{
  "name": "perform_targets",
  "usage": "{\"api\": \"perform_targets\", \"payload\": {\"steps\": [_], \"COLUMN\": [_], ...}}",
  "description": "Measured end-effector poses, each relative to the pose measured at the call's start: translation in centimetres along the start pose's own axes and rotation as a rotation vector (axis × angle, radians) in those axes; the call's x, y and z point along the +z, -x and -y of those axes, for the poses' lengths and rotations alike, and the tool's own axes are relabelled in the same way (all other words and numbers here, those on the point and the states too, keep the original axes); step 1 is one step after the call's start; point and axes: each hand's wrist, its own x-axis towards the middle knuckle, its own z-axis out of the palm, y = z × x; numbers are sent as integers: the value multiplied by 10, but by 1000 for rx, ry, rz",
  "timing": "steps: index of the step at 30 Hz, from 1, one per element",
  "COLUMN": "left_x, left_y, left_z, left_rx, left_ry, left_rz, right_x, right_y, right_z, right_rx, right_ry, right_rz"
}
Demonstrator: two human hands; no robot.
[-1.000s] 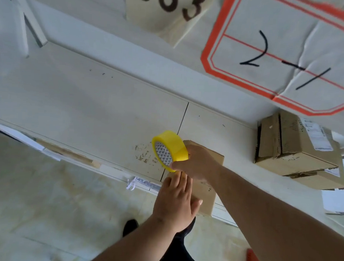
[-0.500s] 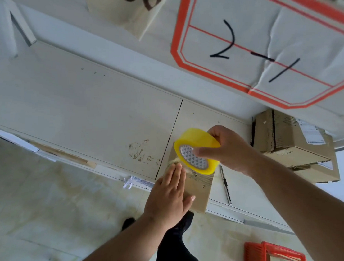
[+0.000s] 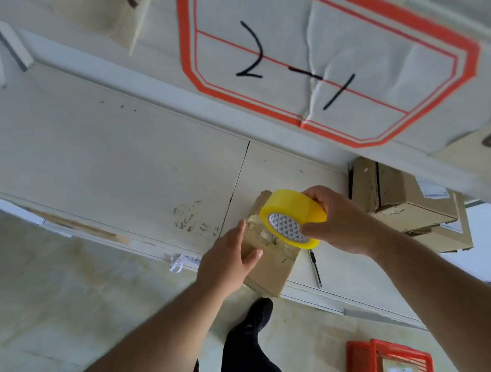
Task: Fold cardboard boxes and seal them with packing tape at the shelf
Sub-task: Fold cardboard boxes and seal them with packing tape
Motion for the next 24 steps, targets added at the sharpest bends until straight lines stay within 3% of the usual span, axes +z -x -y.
{"api": "perform_targets", "payload": {"steps": [7, 12, 17, 21, 24], "left_x": [-3, -4, -4, -2, -1], "left_y": [-8, -6, -7, -10, -10], "left_z": [-3, -6, -3, 0, 1], "left_rx": [-36, -48, -50, -65, -87], "left_ry": [95, 127, 130, 154, 154], "left_rz": [24, 23, 67, 53, 55], "right_x": [5, 11, 17, 12, 4], "right_y": [-22, -56, -73, -62, -48], "right_z": [29, 86, 124, 127, 110], "right_rx": [55, 56, 10, 33, 52], "right_ry": [-264, -202, -191, -66, -52], "right_rz": [-105, 30, -5, 147, 132]}}
